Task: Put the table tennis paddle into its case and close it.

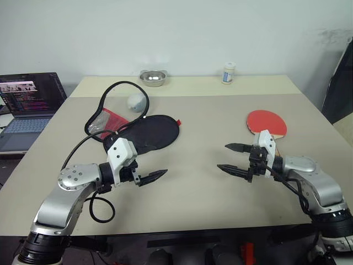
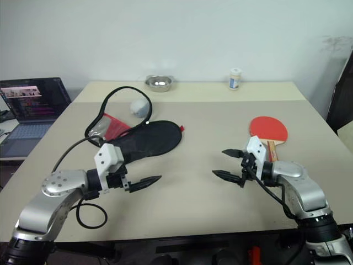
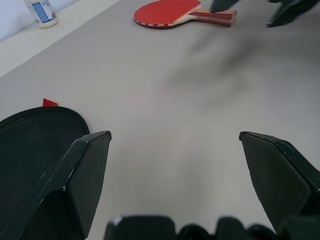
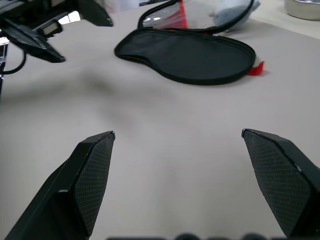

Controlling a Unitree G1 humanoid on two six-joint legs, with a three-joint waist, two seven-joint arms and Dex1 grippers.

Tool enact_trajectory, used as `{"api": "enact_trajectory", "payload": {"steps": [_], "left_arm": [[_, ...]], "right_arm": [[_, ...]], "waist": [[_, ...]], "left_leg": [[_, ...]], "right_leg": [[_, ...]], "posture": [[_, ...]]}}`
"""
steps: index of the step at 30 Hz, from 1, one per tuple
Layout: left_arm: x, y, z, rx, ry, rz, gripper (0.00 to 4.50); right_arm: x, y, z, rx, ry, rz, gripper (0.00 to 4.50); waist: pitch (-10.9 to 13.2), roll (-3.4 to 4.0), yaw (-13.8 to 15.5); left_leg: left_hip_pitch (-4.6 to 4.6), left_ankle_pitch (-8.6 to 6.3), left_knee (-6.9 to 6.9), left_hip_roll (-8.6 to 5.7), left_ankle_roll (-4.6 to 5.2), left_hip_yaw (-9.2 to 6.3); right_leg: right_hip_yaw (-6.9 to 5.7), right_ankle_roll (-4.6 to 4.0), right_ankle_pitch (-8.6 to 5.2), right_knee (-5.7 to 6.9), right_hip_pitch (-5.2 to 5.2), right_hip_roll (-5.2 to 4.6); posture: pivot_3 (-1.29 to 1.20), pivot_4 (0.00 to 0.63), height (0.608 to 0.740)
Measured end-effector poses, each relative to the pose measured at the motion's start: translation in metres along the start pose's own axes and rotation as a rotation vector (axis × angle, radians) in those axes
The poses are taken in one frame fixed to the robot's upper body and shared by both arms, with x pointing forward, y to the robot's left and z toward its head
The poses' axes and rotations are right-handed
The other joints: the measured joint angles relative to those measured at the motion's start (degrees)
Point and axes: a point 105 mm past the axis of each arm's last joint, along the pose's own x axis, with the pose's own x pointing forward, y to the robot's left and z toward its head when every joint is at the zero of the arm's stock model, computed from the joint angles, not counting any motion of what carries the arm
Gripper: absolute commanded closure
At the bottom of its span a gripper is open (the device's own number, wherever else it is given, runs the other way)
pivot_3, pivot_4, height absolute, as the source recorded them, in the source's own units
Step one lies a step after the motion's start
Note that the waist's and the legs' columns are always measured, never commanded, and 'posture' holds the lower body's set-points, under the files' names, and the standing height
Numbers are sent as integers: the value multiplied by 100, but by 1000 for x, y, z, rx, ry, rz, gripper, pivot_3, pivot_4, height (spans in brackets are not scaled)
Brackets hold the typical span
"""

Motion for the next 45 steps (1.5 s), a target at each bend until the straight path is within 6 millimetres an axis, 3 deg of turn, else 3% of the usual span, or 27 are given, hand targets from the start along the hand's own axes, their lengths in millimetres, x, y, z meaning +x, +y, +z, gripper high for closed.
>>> {"api": "enact_trajectory", "payload": {"steps": [10,15,18,22,32,45], "left_arm": [[-20,14,-6,-47,14,108,0],[-39,25,-8,-20,63,166,0],[-55,36,-13,-15,97,225,0],[-68,44,-19,-10,120,273,0],[-54,41,-18,-15,102,260,0],[-44,48,-15,17,90,247,0]], "right_arm": [[7,9,11,27,-19,-1,31],[10,19,37,38,-56,48,31],[18,25,48,28,-89,81,31],[38,34,41,25,-87,125,31],[44,13,27,-21,-79,75,31],[46,12,29,-53,-91,64,31]], "waist": [[0,0,-3],[0,0,-9],[0,-1,-13],[-1,-2,-14],[-1,-3,40],[-1,-3,40]], "left_leg": [[0,0,1,1,0,0],[1,0,0,3,0,-1],[1,0,-1,5,0,-1],[0,0,-2,4,0,0],[-2,0,-2,2,0,1],[-2,0,-2,2,0,1]], "right_leg": [[-1,0,0,1,-1,-3],[-2,-1,-1,1,-2,-3],[-3,-2,-1,0,-3,-3],[-3,-2,-1,-2,-3,-6],[-3,-3,0,-1,-4,-8],[-3,-3,0,-1,-4,-8]], "posture": [[0,150,740],[0,150,740],[0,150,740],[0,150,740],[0,150,740],[0,150,740]]}}
